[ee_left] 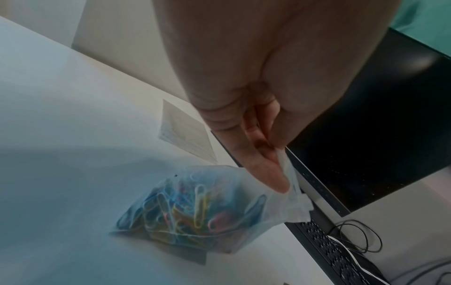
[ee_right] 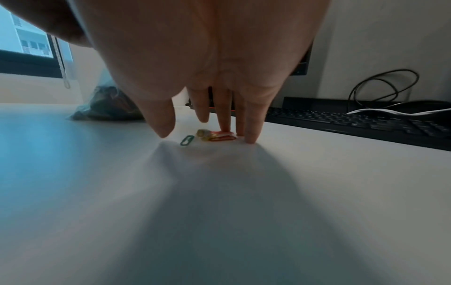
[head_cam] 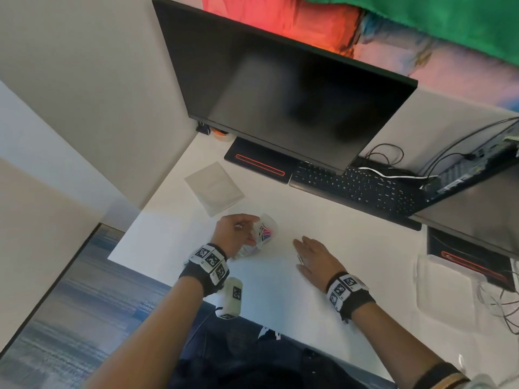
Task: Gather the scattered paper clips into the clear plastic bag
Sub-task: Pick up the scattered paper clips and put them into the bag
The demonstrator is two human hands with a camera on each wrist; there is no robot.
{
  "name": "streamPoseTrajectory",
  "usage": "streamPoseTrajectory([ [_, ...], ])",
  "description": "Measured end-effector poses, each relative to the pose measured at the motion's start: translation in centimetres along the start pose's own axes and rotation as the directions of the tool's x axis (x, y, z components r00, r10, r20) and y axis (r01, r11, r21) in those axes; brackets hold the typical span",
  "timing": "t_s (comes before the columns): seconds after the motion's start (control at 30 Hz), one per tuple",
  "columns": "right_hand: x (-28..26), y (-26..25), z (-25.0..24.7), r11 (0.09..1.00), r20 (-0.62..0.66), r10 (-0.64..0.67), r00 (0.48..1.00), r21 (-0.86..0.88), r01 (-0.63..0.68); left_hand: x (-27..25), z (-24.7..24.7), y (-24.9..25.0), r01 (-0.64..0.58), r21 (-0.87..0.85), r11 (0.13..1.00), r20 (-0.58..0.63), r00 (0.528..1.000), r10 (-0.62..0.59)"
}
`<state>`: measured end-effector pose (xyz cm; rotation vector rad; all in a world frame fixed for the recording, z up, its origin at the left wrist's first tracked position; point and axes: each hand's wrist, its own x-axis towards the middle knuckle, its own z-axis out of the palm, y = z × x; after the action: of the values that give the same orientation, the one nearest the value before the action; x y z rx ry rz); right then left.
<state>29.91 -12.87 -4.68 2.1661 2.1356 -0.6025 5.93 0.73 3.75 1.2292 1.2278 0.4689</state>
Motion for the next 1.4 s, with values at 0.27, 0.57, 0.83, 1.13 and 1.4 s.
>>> streamPoseTrajectory([
  [0.27, -0.2, -1.8, -0.1, 0.973, 0.096, -0.006, 0.995, -0.229, 0.028, -0.2, 0.0, 0.5, -0.009, -0.001, 1.0, 0.012, 1.0, 0.01],
  [0.57, 0.0, -2.7, -0.6, 0.916, 0.143, -0.003, 0.99, -0.397, 0.061, -0.4, -0.1, 0.4, -0.019, -0.003, 1.0, 0.014, 1.0, 0.019],
  [0.83, 0.3, -3.4, -1.3, 0.97, 0.114, 0.071, 0.991, -0.24, -0.042, -0.4, -0.1, 0.3, -0.013, -0.015, 1.0, 0.01, 1.0, 0.013],
  [1.13, 2.0, -2.8, -4.7, 0.868, 0.022, 0.419, 0.908, 0.285, -0.408, 0.0, 0.1, 0.2, -0.019, 0.024, 1.0, 0.01, 1.0, 0.019],
  [1.4, 2.8, -1.8, -8.5, 0.331, 0.118, 0.523, 0.844, 0.884, -0.329, 0.1, 0.2, 0.1, -0.013, 0.035, 0.999, 0.031, 0.999, 0.012],
])
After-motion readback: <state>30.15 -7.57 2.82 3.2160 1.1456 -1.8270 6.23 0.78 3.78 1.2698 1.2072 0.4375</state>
